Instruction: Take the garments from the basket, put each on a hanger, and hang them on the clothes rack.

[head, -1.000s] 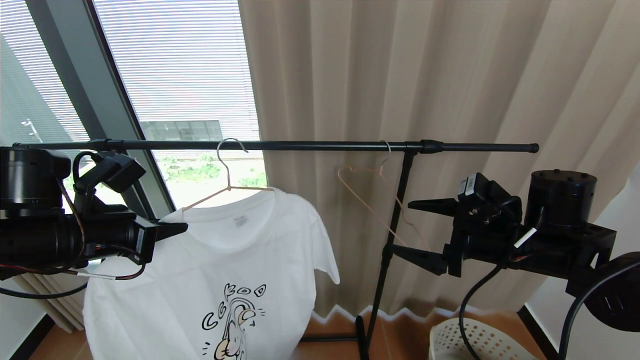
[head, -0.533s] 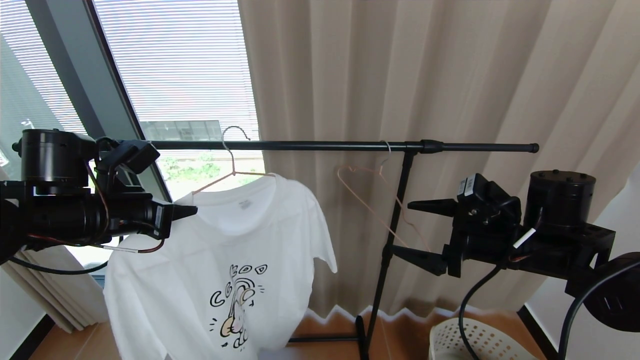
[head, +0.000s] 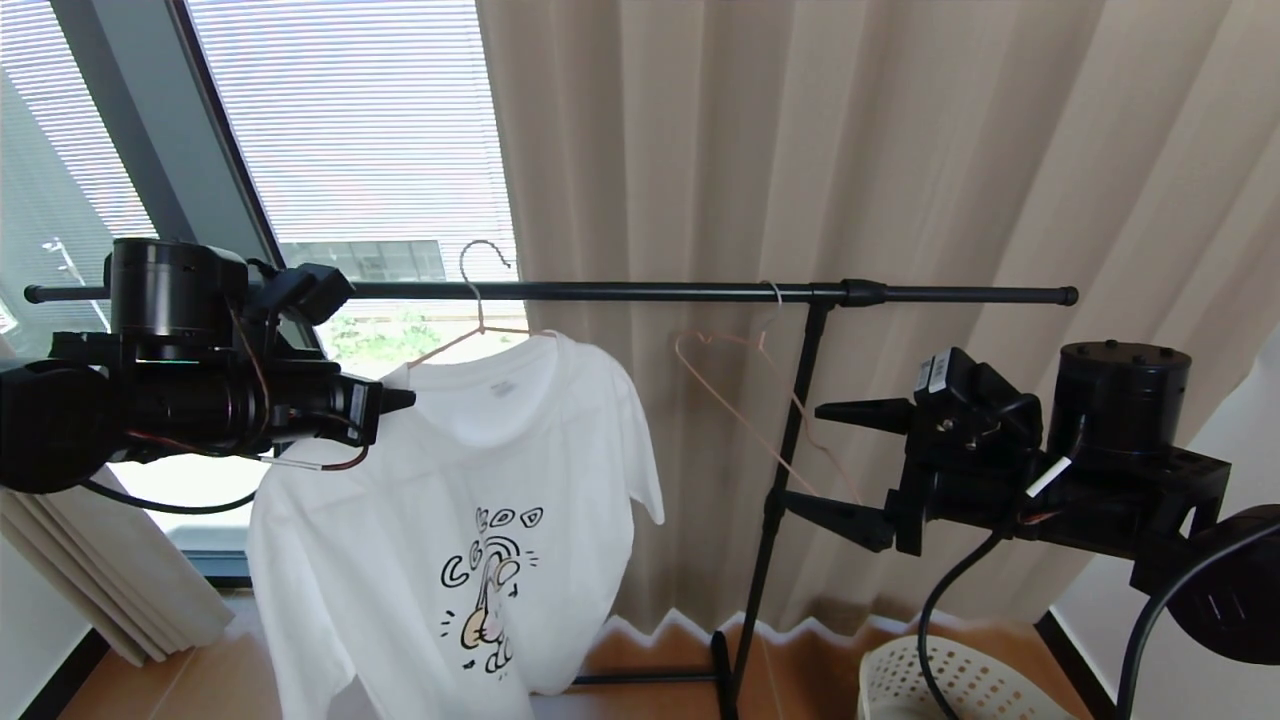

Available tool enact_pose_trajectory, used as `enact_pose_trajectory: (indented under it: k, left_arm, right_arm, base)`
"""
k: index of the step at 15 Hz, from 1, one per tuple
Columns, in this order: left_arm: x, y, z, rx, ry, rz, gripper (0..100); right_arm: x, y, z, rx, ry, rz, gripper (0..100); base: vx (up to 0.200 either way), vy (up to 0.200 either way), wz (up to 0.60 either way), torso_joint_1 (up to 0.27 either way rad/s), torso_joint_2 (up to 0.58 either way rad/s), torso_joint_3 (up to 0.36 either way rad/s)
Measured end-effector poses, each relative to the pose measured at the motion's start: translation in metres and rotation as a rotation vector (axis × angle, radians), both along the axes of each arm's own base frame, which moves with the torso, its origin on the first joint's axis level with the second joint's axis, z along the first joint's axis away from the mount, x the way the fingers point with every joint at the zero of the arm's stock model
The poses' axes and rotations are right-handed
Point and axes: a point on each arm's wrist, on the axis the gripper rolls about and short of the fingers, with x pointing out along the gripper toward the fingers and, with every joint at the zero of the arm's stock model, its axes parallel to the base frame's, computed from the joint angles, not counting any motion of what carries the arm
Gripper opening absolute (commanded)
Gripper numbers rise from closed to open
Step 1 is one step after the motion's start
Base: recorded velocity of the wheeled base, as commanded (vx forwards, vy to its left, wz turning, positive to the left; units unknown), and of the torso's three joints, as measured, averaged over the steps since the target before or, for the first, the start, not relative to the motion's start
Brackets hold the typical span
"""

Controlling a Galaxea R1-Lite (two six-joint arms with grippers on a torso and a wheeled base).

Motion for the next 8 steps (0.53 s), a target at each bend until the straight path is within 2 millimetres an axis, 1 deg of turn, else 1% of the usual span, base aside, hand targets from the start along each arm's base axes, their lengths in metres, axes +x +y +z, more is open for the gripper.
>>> enact_pose_trajectory:
  k: [8]
  left_arm:
    - [0.028,-0.008,-0.007,-0.014,0.015,0.022,0]
  right_arm:
    - [0.000,0.000,0.000,-0.001,-0.001,0.000,100]
  base:
    - [0.000,0.000,0.00,0.000,0.00,0.000]
